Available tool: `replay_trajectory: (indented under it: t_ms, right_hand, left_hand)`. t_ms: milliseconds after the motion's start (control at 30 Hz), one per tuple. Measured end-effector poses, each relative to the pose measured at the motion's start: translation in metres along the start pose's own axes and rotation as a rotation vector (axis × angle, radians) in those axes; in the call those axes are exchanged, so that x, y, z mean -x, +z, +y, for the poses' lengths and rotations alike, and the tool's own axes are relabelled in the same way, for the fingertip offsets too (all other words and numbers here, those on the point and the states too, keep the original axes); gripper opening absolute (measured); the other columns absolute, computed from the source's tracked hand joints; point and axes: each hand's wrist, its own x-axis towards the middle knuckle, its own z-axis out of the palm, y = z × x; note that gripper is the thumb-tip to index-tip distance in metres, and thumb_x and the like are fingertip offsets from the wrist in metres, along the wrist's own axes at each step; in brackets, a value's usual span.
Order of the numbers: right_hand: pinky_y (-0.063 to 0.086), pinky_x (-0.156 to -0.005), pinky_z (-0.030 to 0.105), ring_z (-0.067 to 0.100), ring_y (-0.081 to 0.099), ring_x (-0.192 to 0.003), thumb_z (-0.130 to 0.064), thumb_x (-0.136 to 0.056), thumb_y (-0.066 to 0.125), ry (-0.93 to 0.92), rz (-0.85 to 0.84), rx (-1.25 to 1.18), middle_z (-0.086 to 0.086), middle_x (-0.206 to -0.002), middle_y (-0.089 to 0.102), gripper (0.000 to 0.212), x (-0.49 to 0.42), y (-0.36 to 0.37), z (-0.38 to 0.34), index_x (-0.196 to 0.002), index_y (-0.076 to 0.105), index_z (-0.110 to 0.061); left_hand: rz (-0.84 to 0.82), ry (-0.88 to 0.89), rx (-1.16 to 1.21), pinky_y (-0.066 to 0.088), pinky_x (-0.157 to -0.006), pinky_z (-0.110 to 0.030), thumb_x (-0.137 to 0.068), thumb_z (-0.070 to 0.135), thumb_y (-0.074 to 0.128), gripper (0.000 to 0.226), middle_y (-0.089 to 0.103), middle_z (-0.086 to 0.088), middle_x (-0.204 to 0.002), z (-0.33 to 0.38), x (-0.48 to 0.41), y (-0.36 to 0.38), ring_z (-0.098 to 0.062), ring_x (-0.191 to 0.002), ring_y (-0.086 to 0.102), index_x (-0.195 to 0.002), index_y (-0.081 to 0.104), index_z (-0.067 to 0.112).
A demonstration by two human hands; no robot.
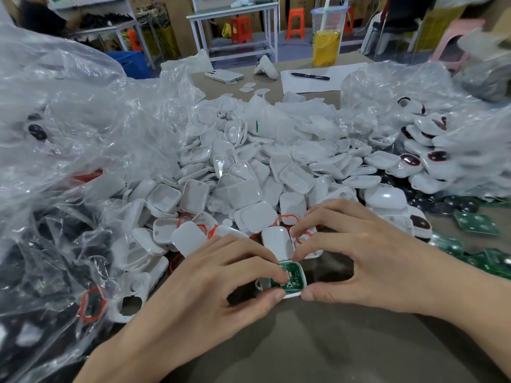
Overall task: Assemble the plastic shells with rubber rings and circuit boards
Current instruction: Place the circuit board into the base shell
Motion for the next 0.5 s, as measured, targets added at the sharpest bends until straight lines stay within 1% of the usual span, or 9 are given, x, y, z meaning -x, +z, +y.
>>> replay_trajectory:
  t_ms: [233, 367, 500]
  right_hand:
    - [0.029, -0.105, 0.024, -0.001, 0.036, -0.127, -0.075, -0.082, 0.056, -0.004, 0.008, 0.004, -0.029, -0.124, 0.050, 0.037, -0.0004, 0.0012, -0.0003, -0.106, 0.062, -0.048]
    - [0.030, -0.105, 0.026, 0.000, 0.037, -0.127, -0.075, -0.082, 0.056, -0.008, 0.010, 0.006, -0.029, -0.124, 0.050, 0.036, -0.0003, 0.0015, -0.0005, -0.105, 0.062, -0.048]
    - [0.032, -0.105, 0.028, 0.002, 0.038, -0.128, -0.074, -0.082, 0.057, -0.007, 0.010, 0.013, -0.029, -0.124, 0.050, 0.037, 0.0000, 0.0018, 0.0000, -0.106, 0.063, -0.047]
  left_hand:
    - [-0.021, 0.015, -0.011, 0.048, -0.088, -0.028, -0.096, 0.042, 0.064, 0.014, 0.063, 0.021, -0.110, -0.0010, -0.0005, 0.0004, -0.002, -0.107, 0.058, -0.105, 0.072, 0.035]
    - [-0.044, 0.011, -0.026, 0.045, -0.091, -0.022, -0.097, 0.044, 0.062, 0.014, 0.061, 0.023, -0.111, -0.0009, 0.0001, -0.0005, -0.005, -0.109, 0.056, -0.107, 0.070, 0.037]
    - [-0.055, 0.026, -0.042, 0.044, -0.092, -0.020, -0.098, 0.044, 0.061, 0.015, 0.061, 0.021, -0.112, -0.0010, 0.0003, -0.0004, -0.006, -0.109, 0.055, -0.108, 0.070, 0.036]
